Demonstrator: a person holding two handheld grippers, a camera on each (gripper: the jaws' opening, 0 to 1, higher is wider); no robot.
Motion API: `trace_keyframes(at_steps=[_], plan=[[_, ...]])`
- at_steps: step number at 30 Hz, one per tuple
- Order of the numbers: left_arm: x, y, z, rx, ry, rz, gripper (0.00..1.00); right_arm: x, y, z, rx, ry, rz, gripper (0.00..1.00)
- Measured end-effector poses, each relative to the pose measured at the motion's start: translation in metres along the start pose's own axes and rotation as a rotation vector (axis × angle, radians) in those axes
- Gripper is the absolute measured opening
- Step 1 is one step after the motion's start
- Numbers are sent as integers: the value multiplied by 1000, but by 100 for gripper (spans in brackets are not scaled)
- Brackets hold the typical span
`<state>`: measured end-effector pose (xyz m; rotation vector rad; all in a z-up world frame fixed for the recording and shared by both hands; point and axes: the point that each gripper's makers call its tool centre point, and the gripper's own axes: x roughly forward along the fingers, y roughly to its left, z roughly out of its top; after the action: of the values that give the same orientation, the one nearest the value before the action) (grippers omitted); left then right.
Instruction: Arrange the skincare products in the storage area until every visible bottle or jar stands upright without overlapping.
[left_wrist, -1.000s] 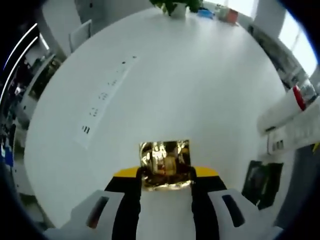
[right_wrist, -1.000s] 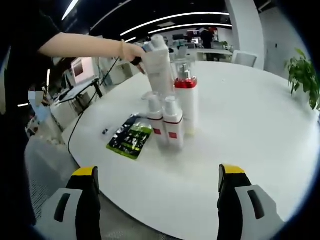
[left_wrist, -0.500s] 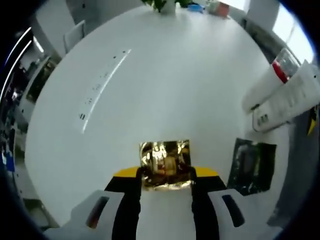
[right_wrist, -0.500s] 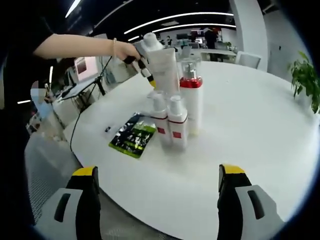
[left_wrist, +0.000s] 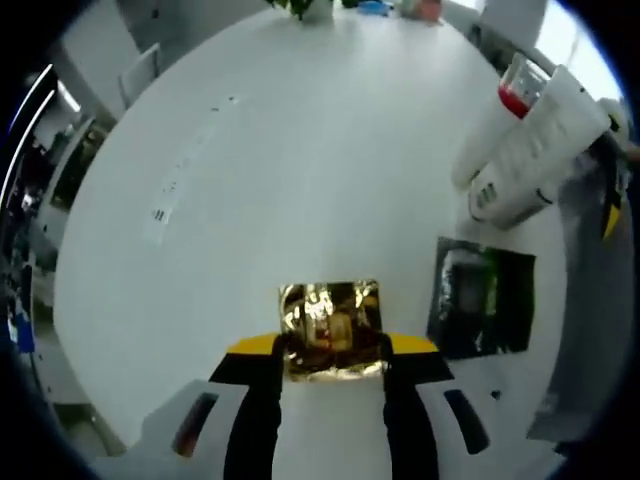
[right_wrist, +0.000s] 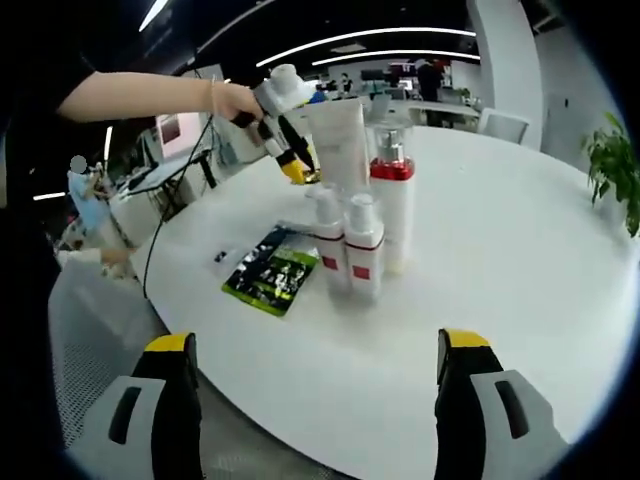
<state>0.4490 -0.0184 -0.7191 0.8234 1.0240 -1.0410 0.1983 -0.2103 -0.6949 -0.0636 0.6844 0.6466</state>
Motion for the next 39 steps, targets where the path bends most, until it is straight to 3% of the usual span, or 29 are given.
trace_keyframes(at_steps=[8, 18, 29, 39], plan=[[-6, -7, -15, -15, -3, 4, 39, 1, 2, -1, -23, 7, 9, 99], [-12, -42, -45, 2, 19, -15, 39, 2, 7, -2, -41, 19, 27, 99], [-8, -65, -72, 32, 44, -41, 39, 2, 11, -2, -59, 30, 42, 99], [-3, -86, -86, 75, 61, -78, 39, 3, 13, -4, -71, 40, 48, 99]])
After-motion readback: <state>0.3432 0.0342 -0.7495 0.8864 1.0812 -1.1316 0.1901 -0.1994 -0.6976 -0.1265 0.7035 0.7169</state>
